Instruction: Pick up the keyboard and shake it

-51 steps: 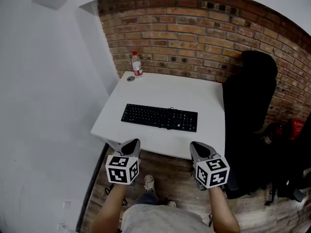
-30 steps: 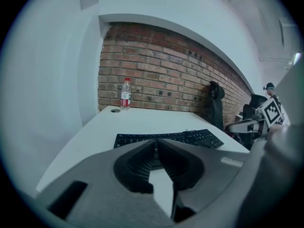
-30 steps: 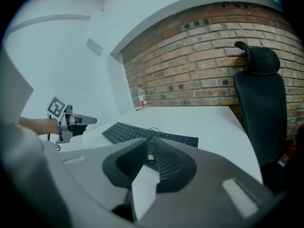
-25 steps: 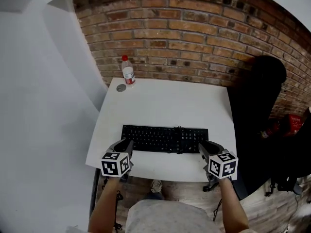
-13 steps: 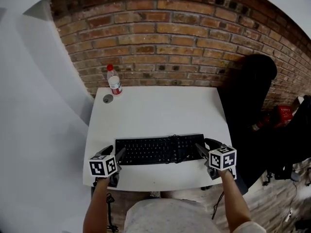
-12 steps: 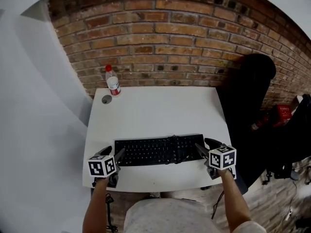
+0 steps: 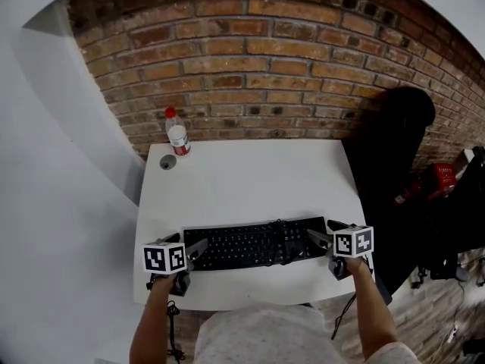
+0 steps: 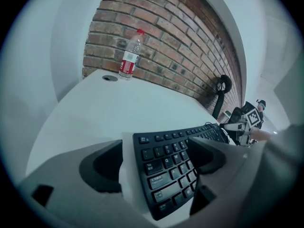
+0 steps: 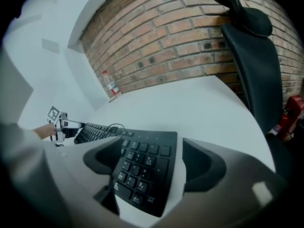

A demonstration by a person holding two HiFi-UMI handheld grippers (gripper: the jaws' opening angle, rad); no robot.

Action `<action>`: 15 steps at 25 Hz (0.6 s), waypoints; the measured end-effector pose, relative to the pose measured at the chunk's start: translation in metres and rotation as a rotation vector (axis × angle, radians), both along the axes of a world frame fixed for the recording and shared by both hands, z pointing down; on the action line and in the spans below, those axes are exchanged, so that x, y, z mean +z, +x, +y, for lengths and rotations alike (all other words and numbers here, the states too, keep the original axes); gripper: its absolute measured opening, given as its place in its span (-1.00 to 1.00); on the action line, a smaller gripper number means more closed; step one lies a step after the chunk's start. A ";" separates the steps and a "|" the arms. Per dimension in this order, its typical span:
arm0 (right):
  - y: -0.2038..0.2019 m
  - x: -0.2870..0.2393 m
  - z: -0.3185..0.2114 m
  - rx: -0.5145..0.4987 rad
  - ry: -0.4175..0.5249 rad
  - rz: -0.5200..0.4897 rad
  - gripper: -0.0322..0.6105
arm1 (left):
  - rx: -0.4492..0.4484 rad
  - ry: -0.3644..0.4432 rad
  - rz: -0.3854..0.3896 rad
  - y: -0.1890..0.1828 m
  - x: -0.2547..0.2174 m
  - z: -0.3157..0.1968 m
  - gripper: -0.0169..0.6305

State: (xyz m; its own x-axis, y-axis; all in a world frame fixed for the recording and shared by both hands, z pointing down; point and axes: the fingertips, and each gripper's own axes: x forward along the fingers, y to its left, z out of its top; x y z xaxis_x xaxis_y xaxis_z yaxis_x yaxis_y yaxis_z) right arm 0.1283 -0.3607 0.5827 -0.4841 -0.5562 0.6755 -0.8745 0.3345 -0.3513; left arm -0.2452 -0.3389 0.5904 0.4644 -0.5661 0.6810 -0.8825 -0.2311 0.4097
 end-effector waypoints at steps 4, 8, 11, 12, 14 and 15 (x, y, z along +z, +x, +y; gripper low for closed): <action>-0.003 0.008 -0.004 -0.012 -0.050 -0.011 0.40 | 0.024 -0.042 -0.012 0.006 0.006 -0.001 0.40; -0.006 0.019 -0.004 -0.011 -0.097 -0.013 0.40 | 0.024 -0.064 -0.035 0.007 0.012 -0.001 0.41; -0.006 0.022 -0.006 -0.012 -0.118 -0.010 0.40 | 0.019 -0.083 -0.055 0.006 0.013 -0.003 0.40; -0.006 0.022 -0.007 -0.010 -0.124 -0.013 0.40 | 0.021 -0.091 -0.064 0.006 0.013 -0.004 0.40; -0.007 0.022 -0.008 -0.007 -0.137 -0.015 0.39 | 0.030 -0.106 -0.077 0.008 0.014 -0.004 0.40; -0.007 0.023 -0.007 -0.008 -0.143 -0.008 0.37 | 0.033 -0.112 -0.078 0.010 0.015 -0.005 0.39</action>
